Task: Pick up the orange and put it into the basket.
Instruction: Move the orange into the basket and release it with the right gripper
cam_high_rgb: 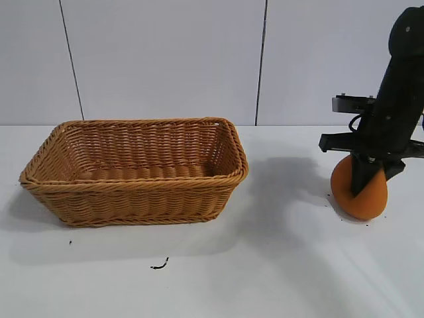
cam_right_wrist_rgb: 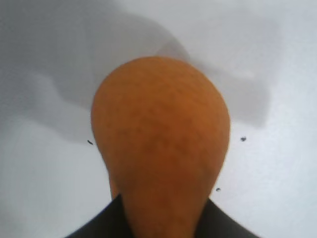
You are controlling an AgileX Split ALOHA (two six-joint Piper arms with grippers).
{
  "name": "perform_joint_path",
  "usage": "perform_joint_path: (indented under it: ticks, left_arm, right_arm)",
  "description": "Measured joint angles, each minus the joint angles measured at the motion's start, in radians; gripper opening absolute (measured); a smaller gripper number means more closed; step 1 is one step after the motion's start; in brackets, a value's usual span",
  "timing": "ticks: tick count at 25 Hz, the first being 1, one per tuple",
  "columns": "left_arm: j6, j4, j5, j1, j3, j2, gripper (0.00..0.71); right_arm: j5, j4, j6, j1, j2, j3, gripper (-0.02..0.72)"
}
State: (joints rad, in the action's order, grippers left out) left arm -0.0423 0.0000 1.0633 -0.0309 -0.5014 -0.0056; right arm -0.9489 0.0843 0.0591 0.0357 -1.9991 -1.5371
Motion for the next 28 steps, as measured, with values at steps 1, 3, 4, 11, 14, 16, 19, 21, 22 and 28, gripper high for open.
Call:
perform_joint_path:
  ticks: [1,3,4,11,14,16,19,21,22,28]
  left_arm:
    - [0.000,0.000,0.000,0.000,0.000,0.000,0.666]
    - [0.000,0.000,0.000,0.000,0.000,0.000,0.666]
    - [0.000,0.000,0.000,0.000,0.000,0.000,0.666]
    - [0.000,0.000,0.000,0.000,0.000,0.000,0.666]
    - [0.000,0.000,0.000,0.000,0.000,0.000,0.666]
    - [0.000,0.000,0.001,0.000,0.000,0.000,0.666]
    - [0.000,0.000,0.001,0.000,0.000,0.000,0.666]
    - [0.000,0.000,0.000,0.000,0.000,0.000,0.666]
    - [0.000,0.000,0.000,0.000,0.000,0.000,0.666]
    - [0.000,0.000,0.000,0.000,0.000,0.000,0.666]
  right_arm:
    - [-0.022,0.000,0.000,0.000,0.011,-0.042,0.059]
    - [-0.080,0.000,0.000,0.000,0.020,-0.118,0.059]
    - [-0.107,-0.001,0.000,0.000,0.020,-0.156,0.059]
    - [-0.169,-0.010,-0.019,0.084,0.020,-0.285,0.059]
    - [-0.168,-0.010,-0.023,0.154,0.020,-0.291,0.059]
    - [-0.159,-0.010,-0.030,0.215,0.019,-0.291,0.059]
    - [-0.107,-0.009,-0.051,0.304,0.017,-0.291,0.059]
    - [-0.061,-0.007,-0.059,0.368,0.015,-0.291,0.059]
    - [-0.038,-0.007,-0.069,0.398,0.010,-0.292,0.059]
    - [0.076,-0.004,-0.098,0.518,-0.067,-0.292,0.059]
